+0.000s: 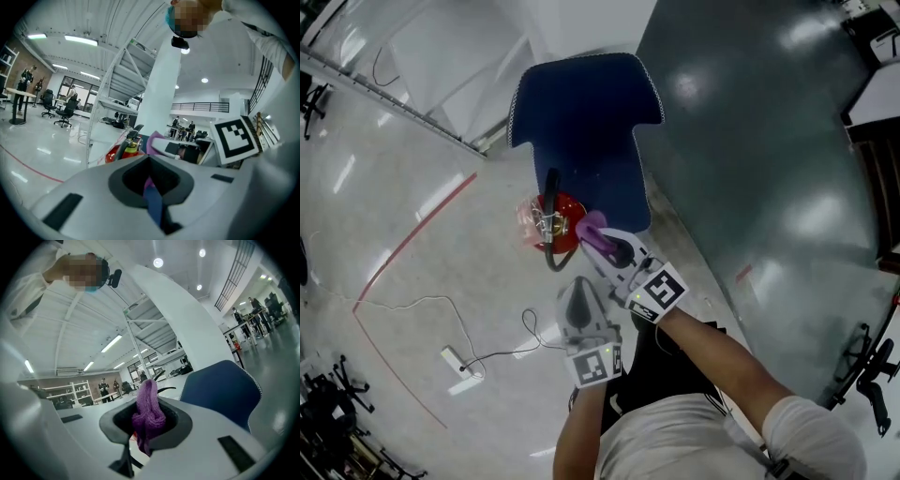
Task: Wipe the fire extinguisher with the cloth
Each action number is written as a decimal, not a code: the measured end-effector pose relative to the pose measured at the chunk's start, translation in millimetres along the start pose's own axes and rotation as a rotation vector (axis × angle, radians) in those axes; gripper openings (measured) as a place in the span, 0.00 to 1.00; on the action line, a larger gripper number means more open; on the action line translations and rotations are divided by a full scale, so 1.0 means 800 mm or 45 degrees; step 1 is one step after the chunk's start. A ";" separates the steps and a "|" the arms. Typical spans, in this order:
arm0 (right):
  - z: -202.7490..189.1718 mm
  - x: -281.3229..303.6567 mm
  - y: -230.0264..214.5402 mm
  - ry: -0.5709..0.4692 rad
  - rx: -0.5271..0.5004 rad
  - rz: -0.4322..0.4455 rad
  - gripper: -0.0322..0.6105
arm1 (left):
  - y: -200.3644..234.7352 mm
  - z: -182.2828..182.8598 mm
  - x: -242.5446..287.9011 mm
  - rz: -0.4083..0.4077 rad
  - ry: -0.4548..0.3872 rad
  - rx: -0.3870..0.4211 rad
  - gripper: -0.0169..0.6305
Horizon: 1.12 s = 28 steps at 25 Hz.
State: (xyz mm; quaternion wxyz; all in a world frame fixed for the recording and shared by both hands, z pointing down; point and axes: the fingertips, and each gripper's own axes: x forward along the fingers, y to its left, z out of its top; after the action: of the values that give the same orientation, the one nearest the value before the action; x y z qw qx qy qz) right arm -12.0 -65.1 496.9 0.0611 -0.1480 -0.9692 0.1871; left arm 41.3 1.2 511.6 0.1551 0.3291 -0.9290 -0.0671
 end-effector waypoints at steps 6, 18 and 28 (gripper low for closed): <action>0.050 -0.028 0.010 -0.070 -0.067 -0.140 0.14 | 0.008 0.018 -0.004 -0.101 0.001 0.017 0.03; -0.005 -0.149 -0.009 -0.038 -0.002 -0.469 0.14 | -0.007 0.017 -0.021 -0.154 0.041 0.121 0.03; -0.130 -0.136 -0.082 0.032 0.115 -0.610 0.14 | -0.006 -0.042 0.005 -0.178 0.086 0.120 0.03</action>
State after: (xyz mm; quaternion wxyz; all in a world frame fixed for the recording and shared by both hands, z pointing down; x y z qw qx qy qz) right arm 91.9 -120.9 611.1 0.1222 0.0867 -0.9664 0.2087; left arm 52.5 -5.8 543.2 0.1658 0.4022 -0.9001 -0.0230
